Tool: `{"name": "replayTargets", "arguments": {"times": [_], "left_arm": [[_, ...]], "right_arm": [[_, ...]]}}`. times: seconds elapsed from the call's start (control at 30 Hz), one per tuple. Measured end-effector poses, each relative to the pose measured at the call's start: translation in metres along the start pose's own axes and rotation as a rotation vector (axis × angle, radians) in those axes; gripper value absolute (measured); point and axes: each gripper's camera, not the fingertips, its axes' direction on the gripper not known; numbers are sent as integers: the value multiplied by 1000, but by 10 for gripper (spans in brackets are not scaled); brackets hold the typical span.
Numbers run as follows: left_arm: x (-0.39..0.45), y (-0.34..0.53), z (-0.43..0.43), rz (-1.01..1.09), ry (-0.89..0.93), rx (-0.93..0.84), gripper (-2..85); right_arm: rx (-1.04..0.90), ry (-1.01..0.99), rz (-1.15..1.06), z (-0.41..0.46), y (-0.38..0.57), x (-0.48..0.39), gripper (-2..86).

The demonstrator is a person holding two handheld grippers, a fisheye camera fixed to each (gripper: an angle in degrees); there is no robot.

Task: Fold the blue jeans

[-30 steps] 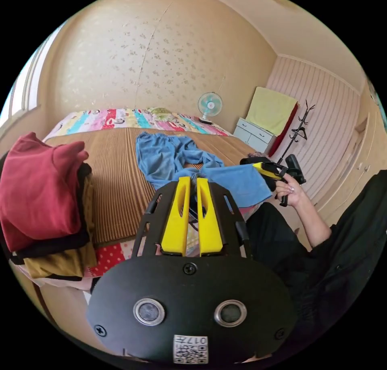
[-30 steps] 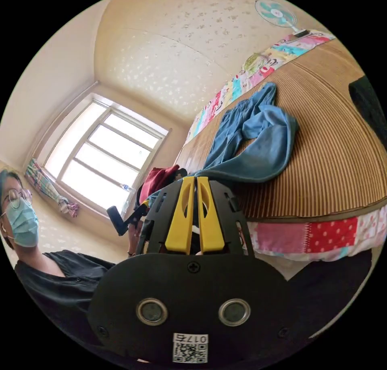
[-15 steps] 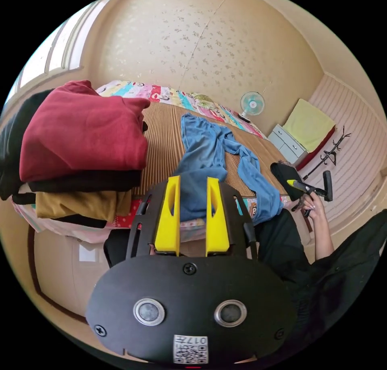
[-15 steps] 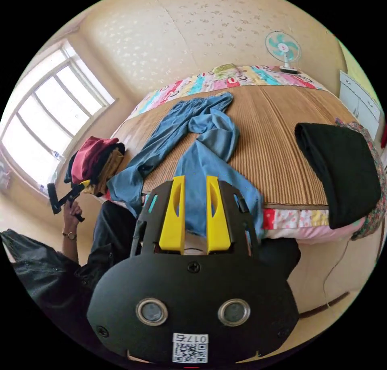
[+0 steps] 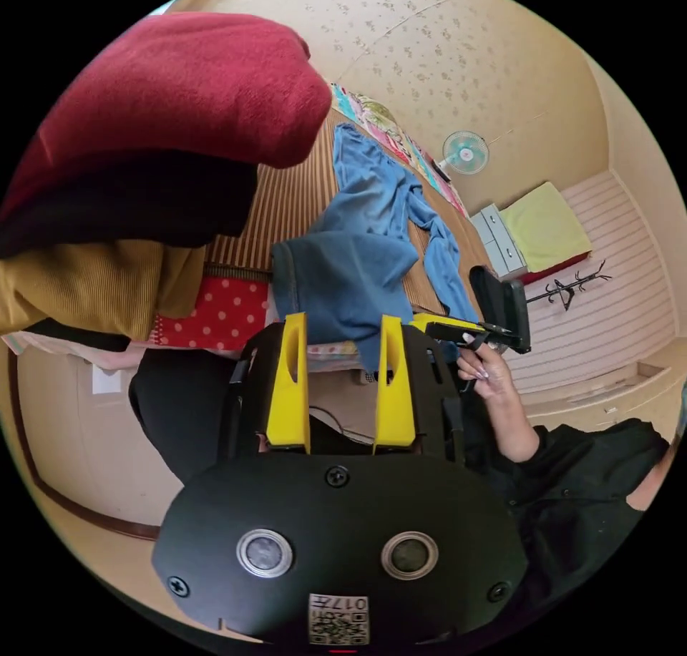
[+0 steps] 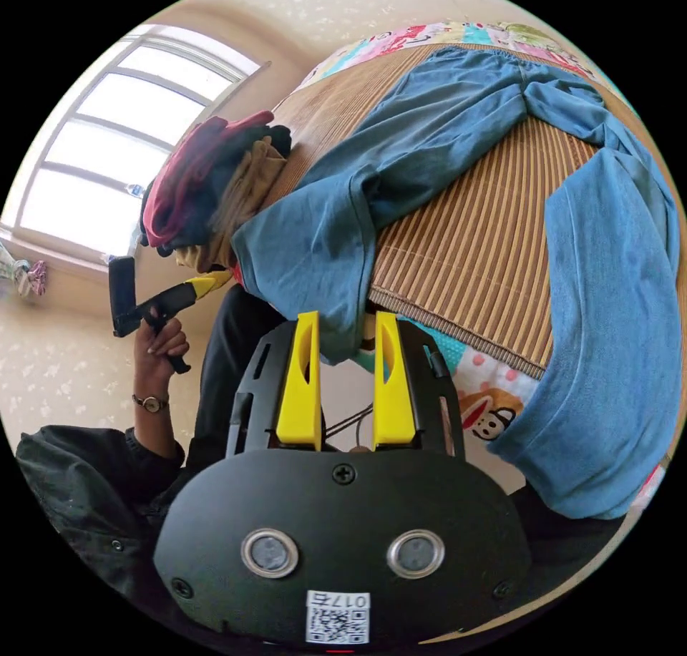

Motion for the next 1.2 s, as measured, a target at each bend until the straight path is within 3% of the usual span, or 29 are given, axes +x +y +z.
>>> {"name": "replayTargets", "arguments": {"times": [0.07, 0.23, 0.4, 0.47, 0.6, 0.77, 0.83, 0.97, 1.1, 1.2], "left_arm": [[-3, -4, 6, 0, -26, -24, 136], [11, -1, -12, 183, 167, -11, 5], [40, 18, -62, 462, 423, -79, -6], [49, 26, -68, 529, 428, -157, -6], [56, 43, -45, 567, 296, -345, 0], [18, 43, 0, 314, 166, -405, 21], [16, 45, 15, 279, -2, -437, 45], [37, 38, 26, 340, -62, -361, 65], [48, 17, 34, 325, 61, -136, 80], [50, 8, 49, 299, 48, 4, 94]], "right_arm": [[-3, -1, -48, -5, 3, -1, 65], [27, -337, -222, -57, 30, 8, 22], [105, -615, -426, -129, 69, 11, 15], [96, -651, -504, -150, 83, 7, 13], [-56, -521, -621, -156, 109, -10, 13], [-390, -330, -470, -79, 116, -1, 15], [-452, -289, -382, -55, 116, 5, 21], [-303, -190, -300, -63, 99, 2, 40], [-23, -77, -136, -81, 67, 11, 68], [111, -47, -11, -78, 51, 18, 80]]}}
